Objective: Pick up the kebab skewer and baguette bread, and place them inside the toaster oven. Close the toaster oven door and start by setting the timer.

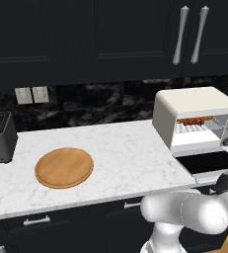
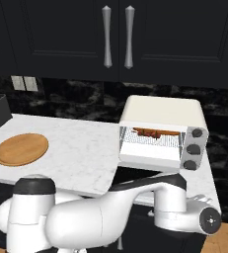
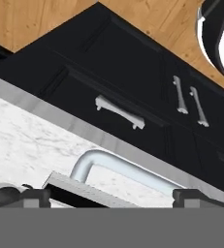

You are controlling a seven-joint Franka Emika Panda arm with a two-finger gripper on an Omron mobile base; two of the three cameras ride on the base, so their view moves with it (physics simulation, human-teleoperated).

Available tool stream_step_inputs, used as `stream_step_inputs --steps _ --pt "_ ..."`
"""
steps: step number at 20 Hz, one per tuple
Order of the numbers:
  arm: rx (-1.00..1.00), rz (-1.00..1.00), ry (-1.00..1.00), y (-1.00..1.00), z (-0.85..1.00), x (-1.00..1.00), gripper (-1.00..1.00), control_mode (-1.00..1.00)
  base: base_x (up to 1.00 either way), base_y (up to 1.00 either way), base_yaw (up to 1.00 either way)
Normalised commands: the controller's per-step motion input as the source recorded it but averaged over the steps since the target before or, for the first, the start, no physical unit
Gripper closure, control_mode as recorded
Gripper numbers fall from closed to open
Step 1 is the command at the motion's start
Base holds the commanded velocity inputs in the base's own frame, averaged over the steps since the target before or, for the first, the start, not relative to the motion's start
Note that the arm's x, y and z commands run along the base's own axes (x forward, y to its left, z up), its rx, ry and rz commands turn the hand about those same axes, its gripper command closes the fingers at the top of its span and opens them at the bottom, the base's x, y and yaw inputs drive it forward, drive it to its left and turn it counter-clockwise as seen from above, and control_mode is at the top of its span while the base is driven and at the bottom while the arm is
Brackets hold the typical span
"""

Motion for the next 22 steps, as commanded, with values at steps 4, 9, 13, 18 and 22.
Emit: stream_step_inputs --steps 4,9,13,18,22 --pt "0.07 0.03 0.02 -0.31 -0.05 0.02 -1.0 -1.0 0.0 0.0 0.0" --pt "0.09 0.06 0.1 -0.16 -0.15 0.13 -1.0 -1.0 0.0 0.0 0.0" --pt "0.09 0.09 0.07 0.0 -0.19 0.15 -1.0 -1.0 0.0 0.0 0.0" --pt "0.07 0.13 0.0 0.0 -0.32 0.05 -1.0 -1.0 0.0 0.0 0.0" --pt "0.07 0.14 0.0 0.0 -0.23 0.0 -1.0 -1.0 0.0 0.0 0.0"
